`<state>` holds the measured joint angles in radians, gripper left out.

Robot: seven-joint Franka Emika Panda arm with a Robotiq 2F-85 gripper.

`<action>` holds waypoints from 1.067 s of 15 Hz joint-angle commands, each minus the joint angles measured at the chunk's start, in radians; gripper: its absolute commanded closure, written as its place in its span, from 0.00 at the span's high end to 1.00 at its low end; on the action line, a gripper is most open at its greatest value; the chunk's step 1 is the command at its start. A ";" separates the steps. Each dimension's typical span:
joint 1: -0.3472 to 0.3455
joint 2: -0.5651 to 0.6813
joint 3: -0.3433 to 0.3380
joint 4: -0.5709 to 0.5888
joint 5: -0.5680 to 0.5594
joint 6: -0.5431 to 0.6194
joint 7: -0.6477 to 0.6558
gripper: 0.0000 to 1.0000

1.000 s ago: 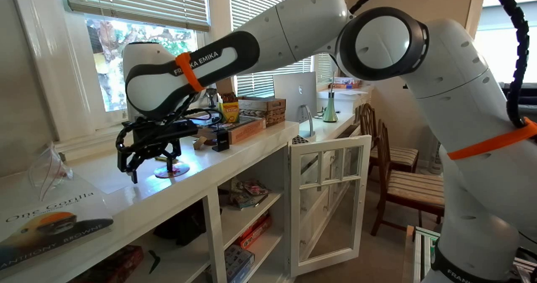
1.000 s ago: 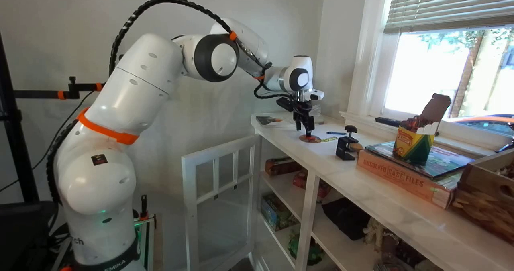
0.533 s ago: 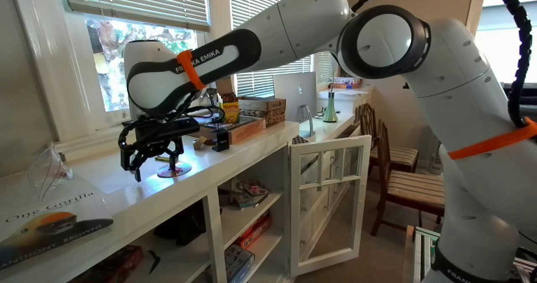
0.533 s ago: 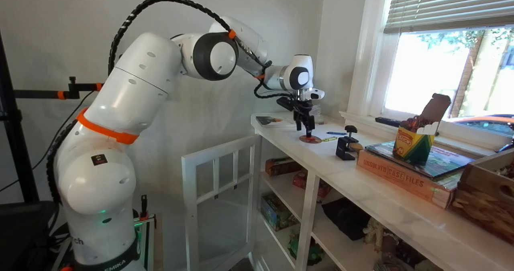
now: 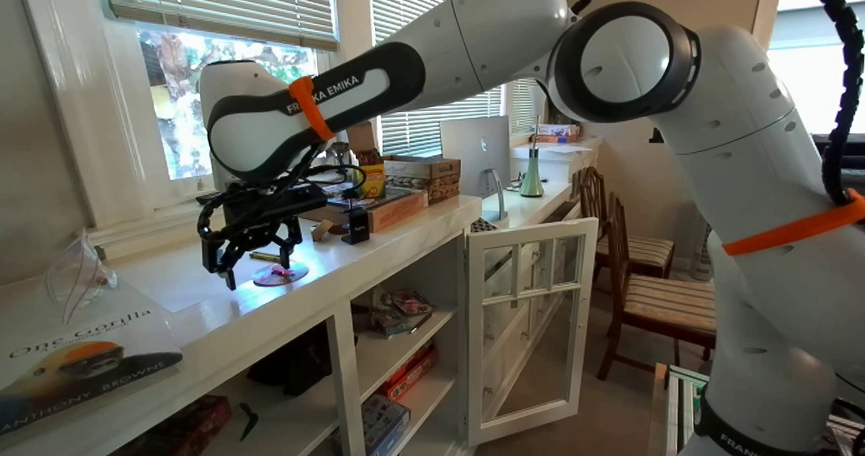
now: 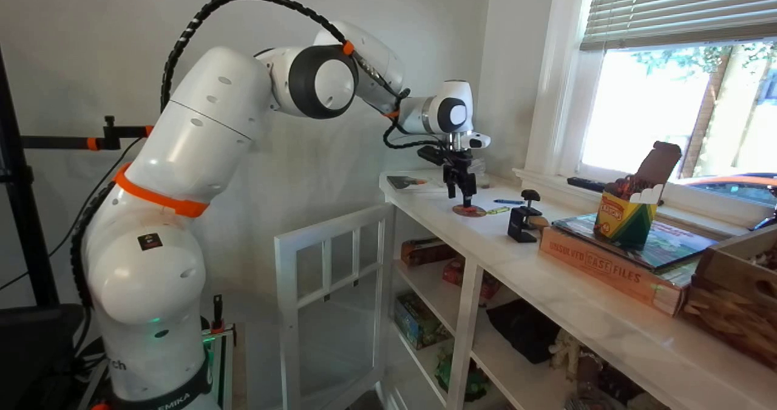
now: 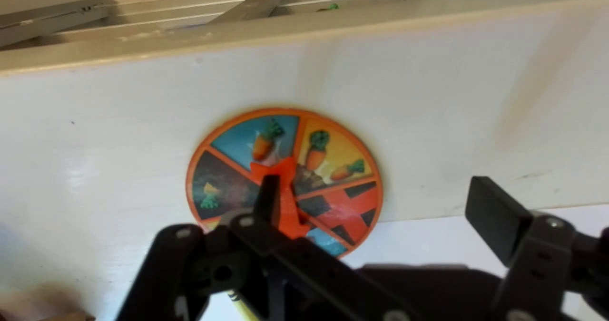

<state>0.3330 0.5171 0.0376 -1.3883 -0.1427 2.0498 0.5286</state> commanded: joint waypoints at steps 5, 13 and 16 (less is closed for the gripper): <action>0.013 -0.050 -0.009 -0.046 -0.035 -0.063 0.018 1.00; 0.003 -0.120 0.000 -0.050 -0.059 -0.195 0.025 1.00; -0.003 -0.151 0.005 -0.074 -0.057 -0.182 0.026 1.00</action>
<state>0.3338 0.4184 0.0354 -1.4014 -0.1835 1.8725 0.5366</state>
